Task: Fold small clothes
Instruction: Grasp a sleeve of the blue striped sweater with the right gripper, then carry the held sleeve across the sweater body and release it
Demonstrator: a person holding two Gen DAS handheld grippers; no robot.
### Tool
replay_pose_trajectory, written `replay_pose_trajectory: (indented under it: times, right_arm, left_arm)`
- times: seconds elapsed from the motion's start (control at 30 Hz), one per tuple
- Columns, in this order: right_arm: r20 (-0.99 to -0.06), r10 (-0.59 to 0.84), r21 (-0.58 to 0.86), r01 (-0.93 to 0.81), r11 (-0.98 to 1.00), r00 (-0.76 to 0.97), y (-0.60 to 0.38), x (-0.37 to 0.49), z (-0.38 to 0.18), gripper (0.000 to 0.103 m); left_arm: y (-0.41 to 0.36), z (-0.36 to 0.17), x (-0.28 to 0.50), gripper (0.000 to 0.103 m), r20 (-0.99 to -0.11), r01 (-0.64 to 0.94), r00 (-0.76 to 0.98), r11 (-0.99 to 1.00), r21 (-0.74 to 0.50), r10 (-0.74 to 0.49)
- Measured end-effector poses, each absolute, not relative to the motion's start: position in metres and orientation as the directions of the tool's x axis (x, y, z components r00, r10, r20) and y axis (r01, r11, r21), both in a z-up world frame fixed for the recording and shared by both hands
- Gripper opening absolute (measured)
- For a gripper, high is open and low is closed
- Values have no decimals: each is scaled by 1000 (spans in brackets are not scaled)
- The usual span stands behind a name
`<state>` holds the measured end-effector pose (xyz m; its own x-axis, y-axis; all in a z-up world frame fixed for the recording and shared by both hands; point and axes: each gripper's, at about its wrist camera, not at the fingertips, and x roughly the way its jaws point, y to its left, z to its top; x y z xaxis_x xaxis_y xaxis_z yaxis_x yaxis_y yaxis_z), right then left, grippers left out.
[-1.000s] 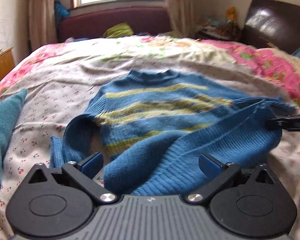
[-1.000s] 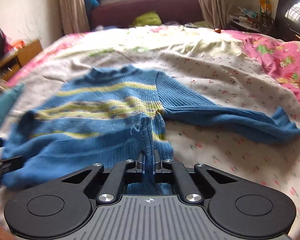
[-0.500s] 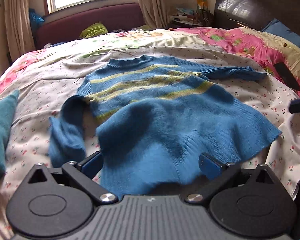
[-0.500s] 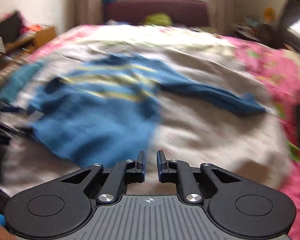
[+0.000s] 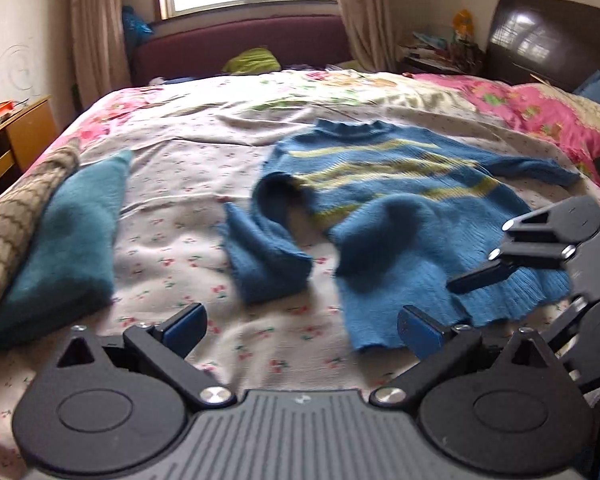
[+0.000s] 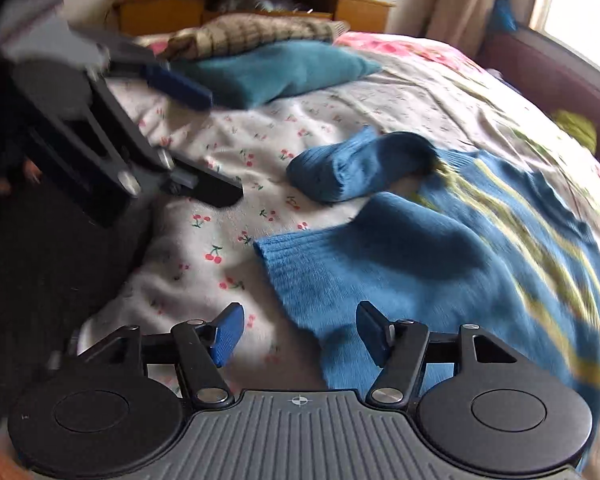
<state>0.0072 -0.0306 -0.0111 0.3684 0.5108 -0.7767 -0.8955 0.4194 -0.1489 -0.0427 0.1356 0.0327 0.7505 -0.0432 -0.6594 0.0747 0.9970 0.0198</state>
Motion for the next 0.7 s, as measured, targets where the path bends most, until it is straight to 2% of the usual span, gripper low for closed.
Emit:
replay_pose_trajectory:
  times: [0.1,0.17,0.2,0.23,0.33,0.47,0.57,0.6,0.7]
  right_arm:
    - [-792,459,-192,-878,439,403,-12,13,-29,56]
    - [-800,446,-164,-861,481,402,-5,20,-36,29]
    - [-807,441,-133,-849,511,392,-3,25,-36,21]
    - [-812,441,-92,-831,549,382,-3,30,-34,9]
    - [-814,496,64,-803,592,301,-2,33,-21,7]
    - [-793,582,224,-802,553,180,4,16,-10,4]
    - [-786,602,270,-796,541,143,2,9,-10,5]
    - [-784,598,262,-785,562,166,-4,10,-7,9]
    - [-762,590,254,-714,652,267,-47,14,13,9]
  left_arm:
    - [145,33,-40,103,-654,54,756,999,0,-41]
    - [148,34,-38,103,-647,50,761,999,-12,-46]
    - [150,35,-38,103,-644,50,764,999,-15,-48]
    - [151,37,-37,103,-640,49,767,999,-17,-49]
    - [158,46,-34,103,-622,49,781,998,-27,-55]
    - [164,58,-26,103,-594,56,801,997,-46,-72]
    - [159,59,-12,103,-589,84,799,993,-89,-120]
    - [155,58,-7,103,-589,96,797,991,-95,-133]
    - [133,54,8,103,-589,130,792,988,-89,-157]
